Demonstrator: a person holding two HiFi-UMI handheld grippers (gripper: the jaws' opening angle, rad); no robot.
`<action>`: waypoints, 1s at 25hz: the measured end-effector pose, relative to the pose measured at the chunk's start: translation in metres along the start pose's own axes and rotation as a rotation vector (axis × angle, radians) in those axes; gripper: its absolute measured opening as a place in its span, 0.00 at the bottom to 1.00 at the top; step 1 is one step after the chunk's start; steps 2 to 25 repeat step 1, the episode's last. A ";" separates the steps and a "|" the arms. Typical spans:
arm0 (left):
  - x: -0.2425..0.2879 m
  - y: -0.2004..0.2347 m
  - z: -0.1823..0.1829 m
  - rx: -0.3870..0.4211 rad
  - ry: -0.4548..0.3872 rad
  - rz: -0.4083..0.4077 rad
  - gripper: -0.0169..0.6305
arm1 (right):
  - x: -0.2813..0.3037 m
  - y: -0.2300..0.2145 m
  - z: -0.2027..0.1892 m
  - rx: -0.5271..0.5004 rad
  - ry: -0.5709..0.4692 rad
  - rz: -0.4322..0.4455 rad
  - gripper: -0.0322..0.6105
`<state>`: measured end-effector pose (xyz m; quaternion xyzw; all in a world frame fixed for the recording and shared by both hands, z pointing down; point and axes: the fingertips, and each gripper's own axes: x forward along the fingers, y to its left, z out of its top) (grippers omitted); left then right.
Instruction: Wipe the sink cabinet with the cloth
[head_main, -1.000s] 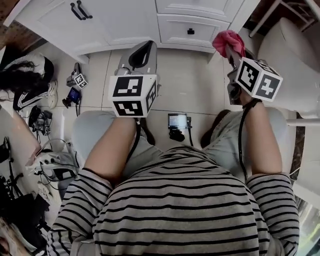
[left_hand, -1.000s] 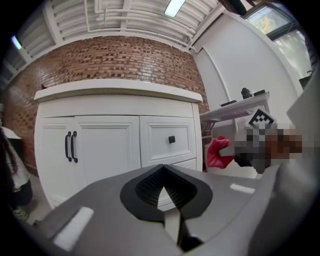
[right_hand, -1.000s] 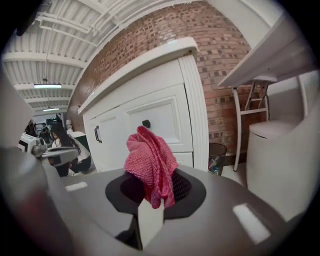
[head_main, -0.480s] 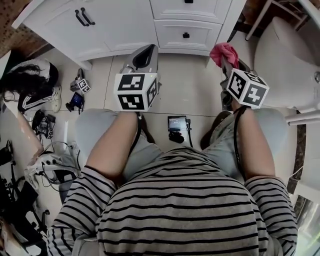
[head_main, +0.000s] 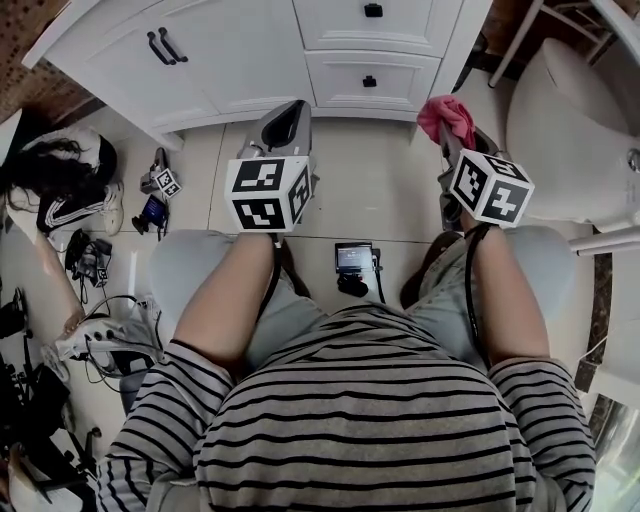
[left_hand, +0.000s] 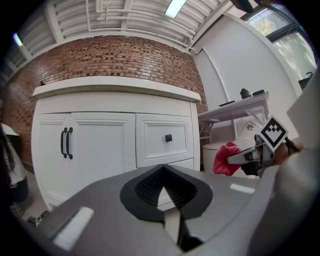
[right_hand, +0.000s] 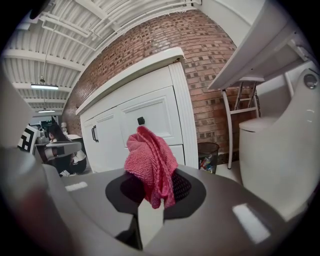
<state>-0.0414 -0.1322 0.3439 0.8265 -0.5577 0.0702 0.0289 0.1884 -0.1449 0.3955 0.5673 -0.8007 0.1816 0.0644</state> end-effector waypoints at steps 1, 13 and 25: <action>0.001 0.001 0.000 -0.004 0.002 0.000 0.03 | 0.002 0.000 0.001 0.001 0.000 0.001 0.16; 0.001 0.001 0.000 -0.004 0.002 0.000 0.03 | 0.002 0.000 0.001 0.001 0.000 0.001 0.16; 0.001 0.001 0.000 -0.004 0.002 0.000 0.03 | 0.002 0.000 0.001 0.001 0.000 0.001 0.16</action>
